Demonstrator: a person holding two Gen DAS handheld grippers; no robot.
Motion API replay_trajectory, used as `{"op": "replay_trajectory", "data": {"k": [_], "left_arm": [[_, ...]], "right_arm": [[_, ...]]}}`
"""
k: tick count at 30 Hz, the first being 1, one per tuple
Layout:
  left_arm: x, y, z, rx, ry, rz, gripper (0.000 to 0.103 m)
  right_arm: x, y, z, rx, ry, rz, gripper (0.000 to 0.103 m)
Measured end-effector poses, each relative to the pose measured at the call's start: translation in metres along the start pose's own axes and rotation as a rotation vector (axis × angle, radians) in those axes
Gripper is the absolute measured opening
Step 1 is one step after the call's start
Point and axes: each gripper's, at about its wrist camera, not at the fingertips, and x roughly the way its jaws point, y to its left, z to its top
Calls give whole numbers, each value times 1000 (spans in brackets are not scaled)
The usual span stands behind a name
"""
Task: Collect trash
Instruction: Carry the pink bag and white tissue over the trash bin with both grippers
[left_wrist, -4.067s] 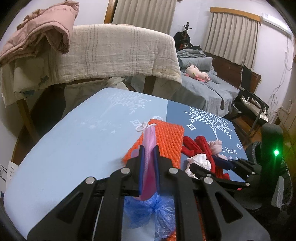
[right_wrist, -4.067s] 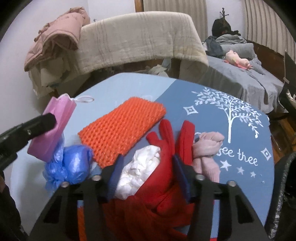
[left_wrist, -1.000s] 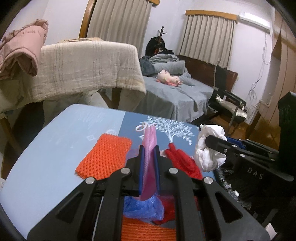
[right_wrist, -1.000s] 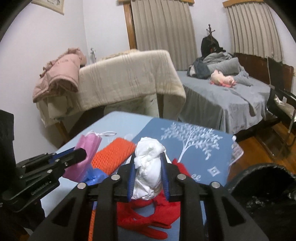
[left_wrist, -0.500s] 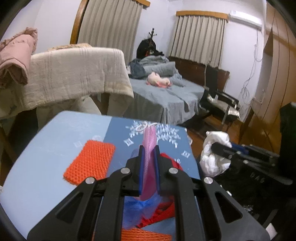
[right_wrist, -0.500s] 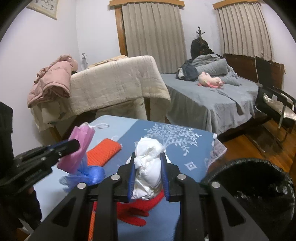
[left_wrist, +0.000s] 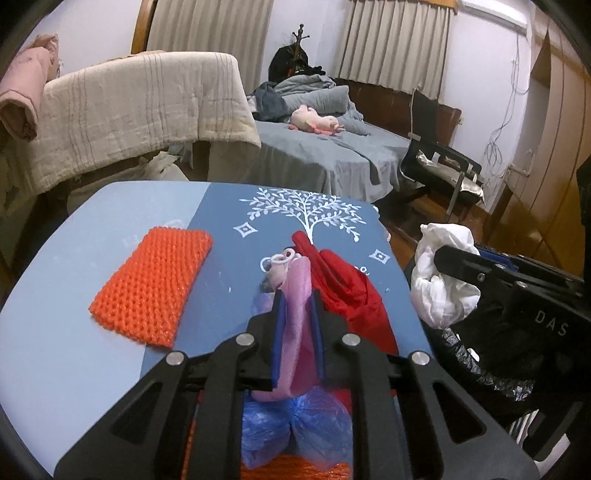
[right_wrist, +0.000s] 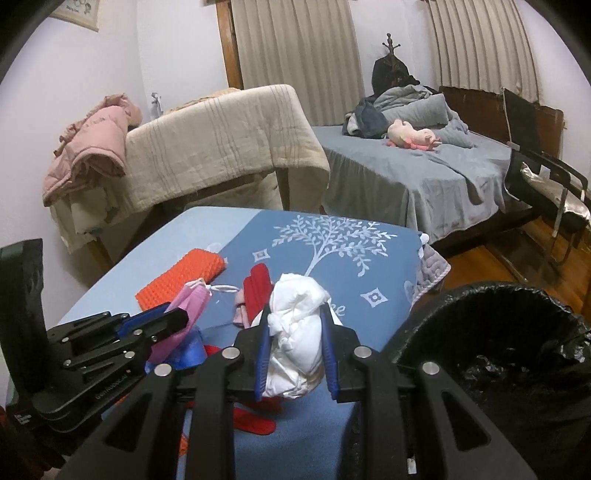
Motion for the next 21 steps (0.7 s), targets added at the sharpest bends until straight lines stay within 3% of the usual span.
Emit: {"op": "replay_trajectory", "data": {"k": [21], "left_arm": [[13,-22,-3,32,38,-56,11]], "right_arm": [[5,-21,-4,47,13,-13,24]]}}
